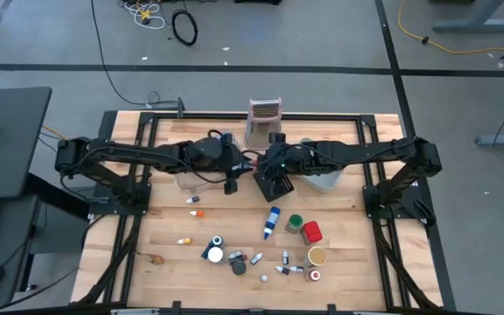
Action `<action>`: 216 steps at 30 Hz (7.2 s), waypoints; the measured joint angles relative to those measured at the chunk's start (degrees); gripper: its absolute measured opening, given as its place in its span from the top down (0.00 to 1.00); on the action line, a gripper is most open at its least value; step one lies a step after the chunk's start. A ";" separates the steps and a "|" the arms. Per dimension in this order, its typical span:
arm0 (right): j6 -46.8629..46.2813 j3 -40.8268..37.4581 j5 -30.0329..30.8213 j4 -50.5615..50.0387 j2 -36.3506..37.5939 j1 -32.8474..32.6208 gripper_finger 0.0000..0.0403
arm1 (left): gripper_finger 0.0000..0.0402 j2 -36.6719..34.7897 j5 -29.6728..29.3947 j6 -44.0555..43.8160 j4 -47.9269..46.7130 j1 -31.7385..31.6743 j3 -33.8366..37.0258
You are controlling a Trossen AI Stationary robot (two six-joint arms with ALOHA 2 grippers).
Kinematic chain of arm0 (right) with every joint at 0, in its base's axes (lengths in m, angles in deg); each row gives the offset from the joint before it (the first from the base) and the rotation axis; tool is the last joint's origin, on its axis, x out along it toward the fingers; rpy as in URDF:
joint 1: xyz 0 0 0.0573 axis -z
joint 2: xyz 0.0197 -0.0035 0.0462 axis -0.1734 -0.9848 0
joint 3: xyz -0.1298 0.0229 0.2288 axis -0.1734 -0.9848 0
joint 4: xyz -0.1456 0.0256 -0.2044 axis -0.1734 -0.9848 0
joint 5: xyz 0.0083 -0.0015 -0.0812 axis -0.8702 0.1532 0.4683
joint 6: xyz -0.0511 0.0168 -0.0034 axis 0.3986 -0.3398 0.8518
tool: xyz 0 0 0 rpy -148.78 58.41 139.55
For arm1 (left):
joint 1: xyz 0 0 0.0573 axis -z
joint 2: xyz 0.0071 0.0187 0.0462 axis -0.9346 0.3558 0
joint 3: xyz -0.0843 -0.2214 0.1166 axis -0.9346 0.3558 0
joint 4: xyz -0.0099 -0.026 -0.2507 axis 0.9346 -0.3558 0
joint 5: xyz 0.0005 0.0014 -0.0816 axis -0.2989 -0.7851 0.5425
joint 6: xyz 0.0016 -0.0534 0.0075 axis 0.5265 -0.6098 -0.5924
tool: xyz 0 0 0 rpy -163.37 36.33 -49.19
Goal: Pick & Place Kitchen Items
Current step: Put the red cereal box into the transparent bin
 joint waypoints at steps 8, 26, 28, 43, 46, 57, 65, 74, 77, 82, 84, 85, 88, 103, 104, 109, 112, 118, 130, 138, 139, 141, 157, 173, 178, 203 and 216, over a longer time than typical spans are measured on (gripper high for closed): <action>10.46 0.00 -2.45 0.49 0.00 -0.02 0.82 | 0.73 0.00 0.20 -1.25 -0.53 0.07 0.09; 9.35 0.07 12.64 1.76 3.33 -3.12 0.56 | 0.71 -6.17 -0.26 -2.99 -3.85 0.00 0.26; 8.53 0.07 13.61 1.37 4.88 -3.69 0.56 | 0.71 -9.31 1.03 -4.59 -3.70 0.26 0.22; -10.03 0.07 1.01 -8.80 11.13 -2.03 0.60 | 0.71 -39.62 0.55 -5.15 -11.67 1.16 7.01; -10.03 0.02 0.93 -8.57 10.01 -2.05 0.60 | 0.72 -44.40 -2.53 -7.04 -10.17 1.12 15.28; -8.67 0.00 0.95 -6.27 7.74 -2.05 0.60 | 0.72 -49.51 -6.30 -13.71 16.76 1.18 45.08; -8.50 0.00 0.96 -5.84 7.74 -2.05 0.60 | 0.72 -49.55 -13.68 -10.11 24.69 1.14 49.82; -8.48 0.00 0.95 -5.84 7.74 -2.05 0.60 | 0.72 -49.51 -16.03 -16.24 14.44 1.18 49.83; -8.48 0.00 0.95 -5.84 7.74 -2.05 0.60 | 0.72 -49.53 -16.18 -16.54 14.02 1.18 49.83; -8.48 0.00 0.95 -5.86 7.74 -2.05 0.60 | 0.69 -49.53 -17.55 -16.91 12.72 1.18 49.83; -8.48 0.00 0.95 -5.86 7.74 -2.05 0.60 | 0.66 -49.53 -18.06 -16.93 12.01 1.18 49.83; -8.48 0.00 0.95 -5.86 7.74 -2.05 0.60 | 0.65 -49.52 -18.07 -17.10 11.94 1.17 49.83; -8.48 0.00 0.95 -5.86 7.74 -2.05 0.60 | 0.60 -49.53 -18.09 -17.84 11.90 1.16 49.83; -8.46 0.00 0.93 -5.88 7.74 -2.03 0.60 | 0.49 -49.53 -18.20 -17.96 11.89 1.16 49.83; -8.46 0.00 0.93 -5.89 7.74 -2.05 0.60 | 0.49 -49.53 -18.20 -17.96 11.89 1.16 49.83; -7.44 0.00 0.91 -6.32 7.74 -2.03 0.60 | 0.46 -49.53 -17.58 -17.96 11.63 1.18 49.83; -6.70 0.00 0.91 -6.67 7.74 -2.05 0.60 | 0.43 -49.53 -18.19 -16.87 11.98 1.18 49.83; -6.62 0.00 0.91 -6.64 7.74 -2.04 0.60 | 0.40 -49.55 -18.27 -10.05 13.65 1.18 46.51; -6.77 0.00 0.91 -6.57 7.74 -2.03 0.60 | 0.40 -49.51 -16.86 -10.31 8.51 1.18 43.36; -6.31 0.00 0.91 -5.25 7.74 -2.05 0.60 | 0.45 -49.49 -15.47 -3.35 13.90 1.14 42.38; -5.91 0.00 0.91 -4.80 7.74 -2.03 0.60 | 0.47 -49.51 -15.38 -2.80 13.38 1.07 41.52; -5.15 0.00 0.89 -4.36 7.74 -2.04 0.60 | 0.55 -49.51 -13.92 -2.72 10.80 0.73 38.76; -1.22 0.00 0.89 -0.26 6.29 -2.05 0.60 | 0.99 -28.89 -21.54 -14.65 -11.68 -3.91 23.43; 0.77 0.00 0.93 -0.56 5.44 -2.03 0.60 | 0.99 -22.56 -24.28 -20.59 -31.17 -3.89 12.98; 0.77 0.00 0.93 -0.57 5.44 -2.03 0.60 | 0.99 -22.56 -22.85 -23.65 -36.25 -3.89 12.15; 0.57 0.00 0.91 -0.47 5.44 -2.03 0.60 | 0.99 -13.33 -23.52 -18.81 -25.86 -4.40 12.07; 0.57 0.00 -0.50 -0.46 5.44 -2.03 0.60 | 0.99 -22.27 -22.76 -31.79 -42.08 1.72 12.20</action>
